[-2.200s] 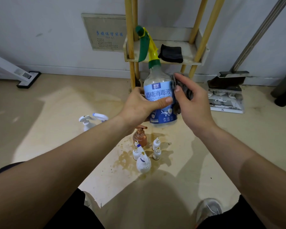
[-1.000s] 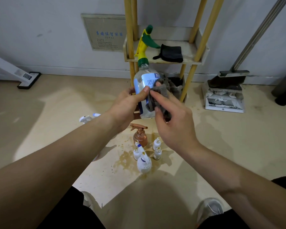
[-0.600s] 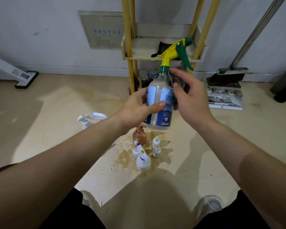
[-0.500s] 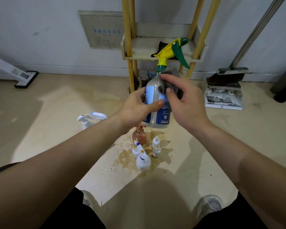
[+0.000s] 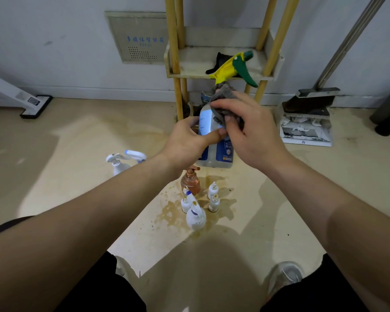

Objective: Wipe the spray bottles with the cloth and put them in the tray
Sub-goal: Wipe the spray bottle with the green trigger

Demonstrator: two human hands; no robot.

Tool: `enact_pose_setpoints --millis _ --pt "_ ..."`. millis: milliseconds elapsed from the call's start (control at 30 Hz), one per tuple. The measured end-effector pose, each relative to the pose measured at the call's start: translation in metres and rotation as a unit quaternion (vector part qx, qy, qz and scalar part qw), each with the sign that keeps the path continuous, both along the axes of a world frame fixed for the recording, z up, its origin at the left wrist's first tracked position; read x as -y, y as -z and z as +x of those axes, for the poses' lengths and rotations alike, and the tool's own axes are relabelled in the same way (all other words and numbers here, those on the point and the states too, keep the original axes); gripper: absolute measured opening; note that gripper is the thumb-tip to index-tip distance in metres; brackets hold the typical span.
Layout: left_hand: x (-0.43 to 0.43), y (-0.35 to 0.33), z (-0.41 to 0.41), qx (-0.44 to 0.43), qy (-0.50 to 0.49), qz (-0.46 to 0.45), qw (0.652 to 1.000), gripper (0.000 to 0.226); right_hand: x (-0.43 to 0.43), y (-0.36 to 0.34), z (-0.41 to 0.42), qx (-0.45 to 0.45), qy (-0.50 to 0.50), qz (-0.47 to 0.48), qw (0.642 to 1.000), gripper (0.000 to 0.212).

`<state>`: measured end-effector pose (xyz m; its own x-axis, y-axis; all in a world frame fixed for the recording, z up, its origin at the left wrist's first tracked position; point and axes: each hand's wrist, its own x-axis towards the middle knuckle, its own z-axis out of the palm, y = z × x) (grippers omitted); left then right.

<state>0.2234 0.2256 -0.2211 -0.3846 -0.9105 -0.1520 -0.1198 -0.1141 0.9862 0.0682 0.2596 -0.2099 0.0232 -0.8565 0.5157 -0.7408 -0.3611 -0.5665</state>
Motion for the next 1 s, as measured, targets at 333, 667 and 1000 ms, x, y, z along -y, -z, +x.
enact_pose_setpoints --millis 333,667,1000 --pt "0.009 0.002 0.005 -0.014 -0.079 -0.001 0.997 0.068 -0.011 0.021 0.015 0.271 0.087 0.094 0.954 0.025" --pt "0.011 -0.001 0.014 -0.044 -0.048 0.061 0.996 0.028 -0.029 0.022 0.033 0.169 0.043 0.036 0.984 0.027" --pt "0.003 0.006 0.020 -0.050 0.047 0.095 0.993 0.038 -0.017 0.015 0.014 0.301 0.088 0.063 0.948 0.046"
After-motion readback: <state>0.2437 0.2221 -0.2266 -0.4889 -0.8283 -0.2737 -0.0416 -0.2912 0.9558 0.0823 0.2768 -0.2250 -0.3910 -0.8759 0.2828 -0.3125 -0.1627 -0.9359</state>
